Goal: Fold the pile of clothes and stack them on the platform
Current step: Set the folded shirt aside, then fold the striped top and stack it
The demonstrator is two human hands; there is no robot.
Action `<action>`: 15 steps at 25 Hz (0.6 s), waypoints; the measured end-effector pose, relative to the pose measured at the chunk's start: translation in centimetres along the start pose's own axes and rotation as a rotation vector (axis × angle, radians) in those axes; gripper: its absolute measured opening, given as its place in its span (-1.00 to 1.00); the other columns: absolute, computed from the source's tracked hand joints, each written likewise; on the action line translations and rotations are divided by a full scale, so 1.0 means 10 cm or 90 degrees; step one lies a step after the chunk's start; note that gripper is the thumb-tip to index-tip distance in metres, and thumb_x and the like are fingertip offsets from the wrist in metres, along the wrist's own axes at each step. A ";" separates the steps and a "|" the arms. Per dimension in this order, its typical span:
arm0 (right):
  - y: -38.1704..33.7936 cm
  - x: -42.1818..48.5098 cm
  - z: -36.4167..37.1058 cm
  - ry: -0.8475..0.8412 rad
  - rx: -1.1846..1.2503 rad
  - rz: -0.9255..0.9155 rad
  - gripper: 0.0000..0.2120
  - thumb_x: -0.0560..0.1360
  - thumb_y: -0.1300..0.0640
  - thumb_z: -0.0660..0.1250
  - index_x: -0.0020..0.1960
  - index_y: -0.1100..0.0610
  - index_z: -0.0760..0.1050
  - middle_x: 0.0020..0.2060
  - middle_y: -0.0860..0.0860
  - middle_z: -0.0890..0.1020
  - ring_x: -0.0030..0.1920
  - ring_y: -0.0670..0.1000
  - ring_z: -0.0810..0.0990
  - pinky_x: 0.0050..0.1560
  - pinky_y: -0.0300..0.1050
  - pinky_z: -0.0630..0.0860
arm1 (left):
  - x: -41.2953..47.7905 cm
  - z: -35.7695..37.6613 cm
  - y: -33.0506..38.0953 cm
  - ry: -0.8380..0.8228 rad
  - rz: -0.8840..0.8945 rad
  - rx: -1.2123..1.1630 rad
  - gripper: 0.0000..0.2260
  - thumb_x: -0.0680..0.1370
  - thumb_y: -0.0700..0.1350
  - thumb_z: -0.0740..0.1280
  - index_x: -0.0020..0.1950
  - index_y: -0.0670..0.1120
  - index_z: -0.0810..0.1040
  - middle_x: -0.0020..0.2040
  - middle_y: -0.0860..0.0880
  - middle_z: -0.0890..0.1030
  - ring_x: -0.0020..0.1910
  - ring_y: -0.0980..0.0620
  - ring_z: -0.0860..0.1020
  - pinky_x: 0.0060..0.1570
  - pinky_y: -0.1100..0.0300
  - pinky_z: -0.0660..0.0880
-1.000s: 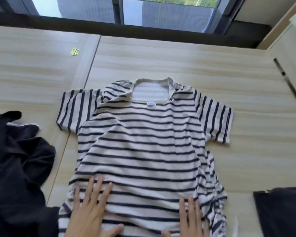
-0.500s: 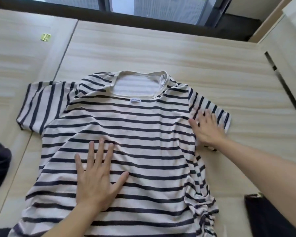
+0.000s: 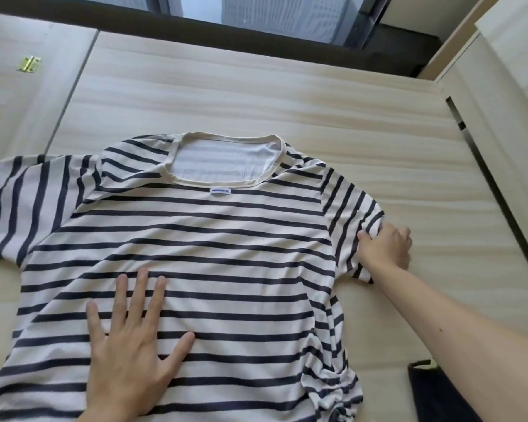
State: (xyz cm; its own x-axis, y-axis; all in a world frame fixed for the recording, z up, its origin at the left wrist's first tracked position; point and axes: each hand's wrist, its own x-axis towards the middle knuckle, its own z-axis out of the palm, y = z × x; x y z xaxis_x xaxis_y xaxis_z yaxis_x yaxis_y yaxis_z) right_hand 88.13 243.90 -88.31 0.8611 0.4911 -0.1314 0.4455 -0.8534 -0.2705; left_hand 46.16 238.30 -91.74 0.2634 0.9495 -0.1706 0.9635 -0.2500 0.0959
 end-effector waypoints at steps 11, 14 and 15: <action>-1.36 -0.99 -0.82 -0.214 0.130 -0.542 -0.61 0.51 0.06 0.38 0.32 0.01 0.42 0.19 -0.04 0.50 0.03 0.01 0.61 0.09 -0.02 0.54 | 0.00 -0.05 0.01 -0.004 0.000 -0.008 -0.14 0.48 0.43 0.06 0.65 -0.07 0.13 0.68 -0.05 0.01 0.65 -0.17 0.01 0.46 -0.47 0.05; -1.10 -0.97 -0.52 -0.136 0.185 -0.456 -0.67 0.56 0.15 0.27 0.31 0.03 0.41 0.24 -0.04 0.48 0.19 0.00 0.53 0.13 -0.06 0.49 | 0.00 -0.06 0.01 -0.008 0.000 -0.012 -0.14 0.48 0.43 0.07 0.65 -0.07 0.13 0.68 -0.06 0.02 0.65 -0.17 0.00 0.46 -0.47 0.05; -0.98 -0.87 -0.41 -0.103 0.159 -0.409 -0.67 0.56 0.17 0.25 0.32 0.04 0.41 0.27 -0.02 0.47 0.26 0.02 0.49 0.13 -0.06 0.45 | 0.00 -0.07 0.02 -0.007 0.002 -0.014 -0.14 0.48 0.43 0.07 0.65 -0.07 0.12 0.68 -0.06 0.01 0.65 -0.17 0.00 0.46 -0.46 0.04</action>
State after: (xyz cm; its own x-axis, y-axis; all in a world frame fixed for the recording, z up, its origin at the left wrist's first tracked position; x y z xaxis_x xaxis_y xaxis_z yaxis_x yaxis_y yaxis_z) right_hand 77.26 247.23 -80.61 0.3912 0.9203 -0.0078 0.7665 -0.3305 -0.5506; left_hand 46.34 238.35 -91.06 0.2665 0.9467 -0.1809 0.9615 -0.2480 0.1183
